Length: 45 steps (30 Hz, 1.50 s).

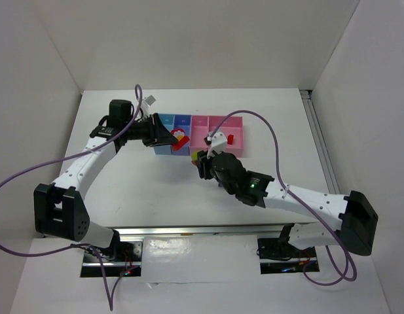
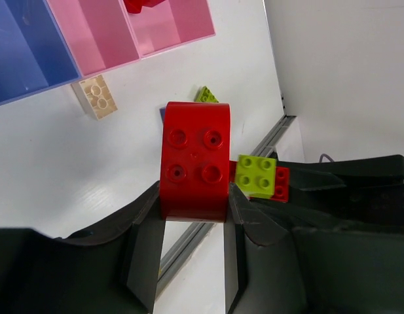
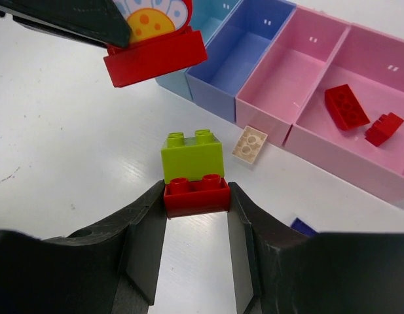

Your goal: Sort the legos into containers by color

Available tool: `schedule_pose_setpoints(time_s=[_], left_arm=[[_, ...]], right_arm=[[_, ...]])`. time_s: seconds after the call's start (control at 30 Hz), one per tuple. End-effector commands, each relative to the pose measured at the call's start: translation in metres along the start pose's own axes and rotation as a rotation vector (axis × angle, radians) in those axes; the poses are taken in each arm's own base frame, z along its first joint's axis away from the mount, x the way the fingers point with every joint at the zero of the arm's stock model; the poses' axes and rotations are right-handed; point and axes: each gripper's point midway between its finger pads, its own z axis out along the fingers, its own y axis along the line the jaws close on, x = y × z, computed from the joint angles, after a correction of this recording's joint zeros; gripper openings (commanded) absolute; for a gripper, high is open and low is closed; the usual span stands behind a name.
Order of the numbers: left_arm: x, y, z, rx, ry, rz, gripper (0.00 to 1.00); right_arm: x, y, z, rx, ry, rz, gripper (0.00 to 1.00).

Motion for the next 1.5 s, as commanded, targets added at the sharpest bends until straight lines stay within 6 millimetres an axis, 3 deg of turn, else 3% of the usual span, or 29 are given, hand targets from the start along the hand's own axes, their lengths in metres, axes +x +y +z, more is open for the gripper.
schedule_pose_setpoints(time_s=[0.0, 0.1, 0.23, 0.3, 0.37, 0.4, 0.47, 0.5, 0.57, 0.63, 0.67, 0.7, 0.77, 0.8, 0.9, 1.03, 1.07, 1.17, 1.27, 1.3, 1.47], left_arm=[[-0.017, -0.008, 0.002, 0.028, -0.034, 0.026, 0.00], [-0.020, -0.008, 0.003, 0.028, -0.034, 0.026, 0.00], [-0.020, -0.006, 0.004, 0.020, -0.039, 0.025, 0.00], [-0.017, 0.005, 0.005, -0.033, -0.041, 0.010, 0.00], [-0.009, 0.008, 0.003, -0.081, -0.036, 0.037, 0.00], [-0.003, 0.027, 0.004, -0.173, -0.046, 0.040, 0.00], [0.016, 0.038, 0.012, -0.258, -0.020, 0.051, 0.00], [0.028, 0.056, 0.013, -0.337, -0.020, 0.036, 0.00], [0.040, 0.060, 0.023, -0.380, -0.029, 0.057, 0.00], [0.055, 0.078, 0.027, -0.474, -0.051, 0.040, 0.00], [0.062, 0.072, 0.033, -0.482, -0.060, 0.066, 0.00], [0.067, 0.089, 0.032, -0.580, -0.093, 0.064, 0.00], [0.080, 0.091, 0.039, -0.628, -0.104, 0.099, 0.00], [0.081, 0.103, 0.035, -0.707, -0.144, 0.104, 0.00], [0.091, 0.112, 0.036, -0.788, -0.192, 0.119, 0.00], [0.095, 0.114, 0.041, -0.807, -0.225, 0.128, 0.00], [0.102, 0.119, 0.042, -0.832, -0.202, 0.138, 0.03], [0.105, 0.126, 0.045, -0.865, -0.177, 0.140, 0.38], [0.115, 0.133, 0.051, -0.867, -0.132, 0.133, 0.47], [0.117, 0.132, 0.052, -0.857, -0.123, 0.130, 0.62], [0.114, 0.123, 0.054, -0.843, -0.108, 0.143, 0.88]], right_arm=[[-0.008, -0.012, -0.014, 0.047, -0.024, 0.022, 0.00], [-0.011, -0.027, -0.014, 0.123, -0.030, 0.026, 0.00], [-0.011, -0.026, -0.008, 0.123, -0.013, 0.013, 0.00], [-0.008, -0.029, -0.006, 0.143, 0.006, -0.002, 0.00], [-0.004, -0.031, -0.006, 0.162, 0.023, -0.007, 0.00], [0.003, -0.033, -0.006, 0.166, 0.036, -0.005, 0.00], [0.006, -0.034, -0.010, 0.157, 0.036, 0.009, 0.00], [0.015, -0.036, -0.010, 0.162, 0.051, 0.011, 0.00], [0.013, -0.037, -0.014, 0.159, 0.040, 0.031, 0.00], [0.010, -0.039, -0.017, 0.169, 0.034, 0.041, 0.00], [0.012, -0.045, -0.019, 0.180, 0.038, 0.041, 0.00], [0.009, -0.045, -0.021, 0.177, 0.030, 0.046, 0.00], [0.011, -0.047, -0.024, 0.181, 0.041, 0.047, 0.00], [0.010, -0.048, -0.024, 0.190, 0.038, 0.047, 0.00], [0.012, -0.049, -0.026, 0.189, 0.036, 0.058, 0.00], [0.016, -0.052, -0.029, 0.194, 0.047, 0.060, 0.00], [0.016, -0.052, -0.029, 0.194, 0.047, 0.060, 0.00], [0.013, -0.051, -0.030, 0.192, 0.039, 0.074, 0.00], [0.015, -0.054, -0.032, 0.200, 0.035, 0.073, 0.00], [0.014, -0.055, -0.034, 0.200, 0.035, 0.073, 0.00], [0.016, -0.056, -0.035, 0.203, 0.043, 0.068, 0.00]])
